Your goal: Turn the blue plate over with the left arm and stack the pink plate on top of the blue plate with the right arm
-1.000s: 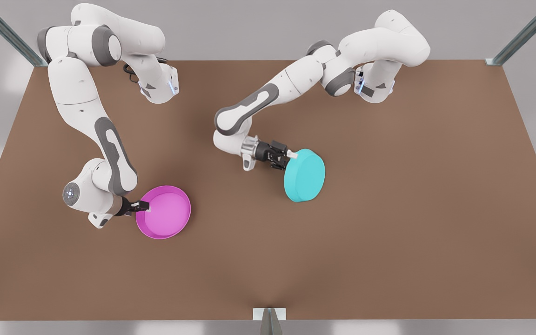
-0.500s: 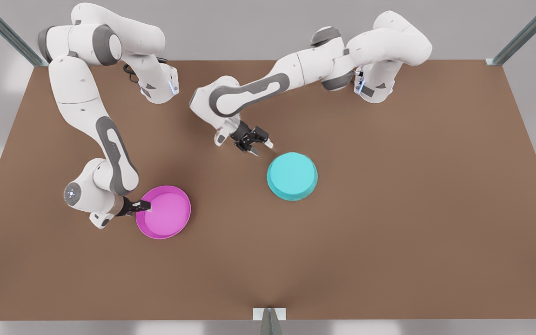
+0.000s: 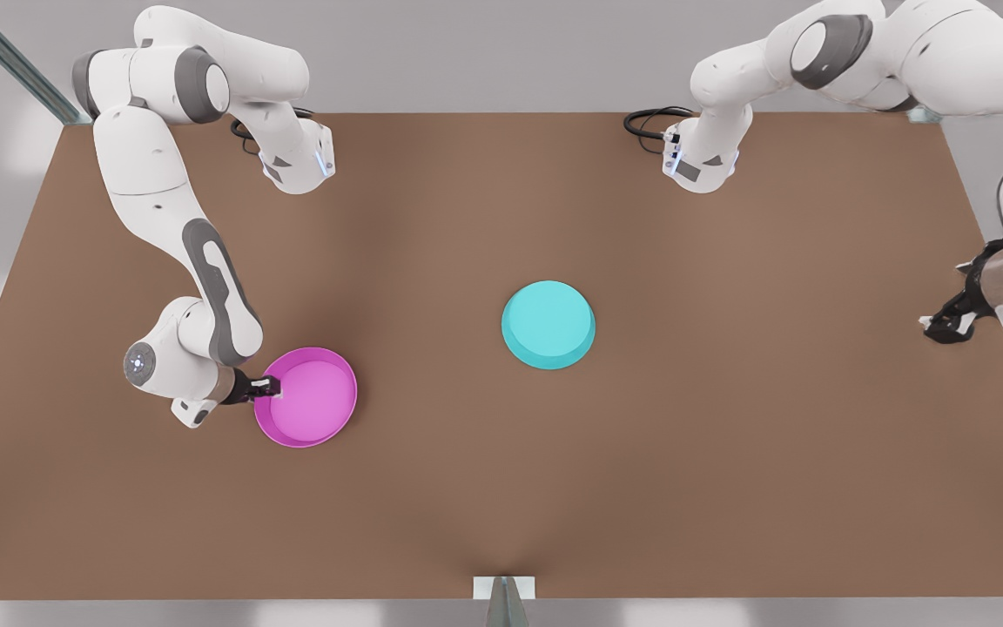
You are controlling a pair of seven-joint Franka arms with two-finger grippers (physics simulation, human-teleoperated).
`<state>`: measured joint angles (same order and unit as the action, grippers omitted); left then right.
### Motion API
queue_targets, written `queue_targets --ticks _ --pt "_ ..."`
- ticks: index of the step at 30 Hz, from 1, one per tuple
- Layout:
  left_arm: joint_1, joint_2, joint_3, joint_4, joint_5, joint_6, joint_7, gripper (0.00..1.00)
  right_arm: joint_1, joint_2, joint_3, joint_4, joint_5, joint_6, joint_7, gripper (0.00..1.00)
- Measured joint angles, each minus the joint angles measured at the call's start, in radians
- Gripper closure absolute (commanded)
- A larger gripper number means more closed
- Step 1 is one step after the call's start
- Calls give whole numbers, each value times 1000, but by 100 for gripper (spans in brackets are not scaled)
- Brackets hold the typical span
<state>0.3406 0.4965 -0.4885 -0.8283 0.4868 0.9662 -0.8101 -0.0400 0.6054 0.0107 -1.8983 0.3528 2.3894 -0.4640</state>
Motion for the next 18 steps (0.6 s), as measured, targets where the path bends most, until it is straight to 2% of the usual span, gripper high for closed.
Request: queue_targets --ticks 3,6,8,12,18 --pt "-56 -247 181 -289 -142 40 150 0 0 1 0 0 0 1 -1 48" --pt "-102 -359 230 -462 -254 116 277 0 -1 1 0 2 1 3 -2 61" --pt "-110 -370 236 -487 -295 152 349 0 -1 1 0 3 0 3 -4 64" --pt "-102 -370 238 -494 -332 195 472 0 9 3 0 7 3 4 -11 79" --pt "-102 -369 238 -490 -347 224 611 0 8 -10 27 1 24 -3 -22 79"
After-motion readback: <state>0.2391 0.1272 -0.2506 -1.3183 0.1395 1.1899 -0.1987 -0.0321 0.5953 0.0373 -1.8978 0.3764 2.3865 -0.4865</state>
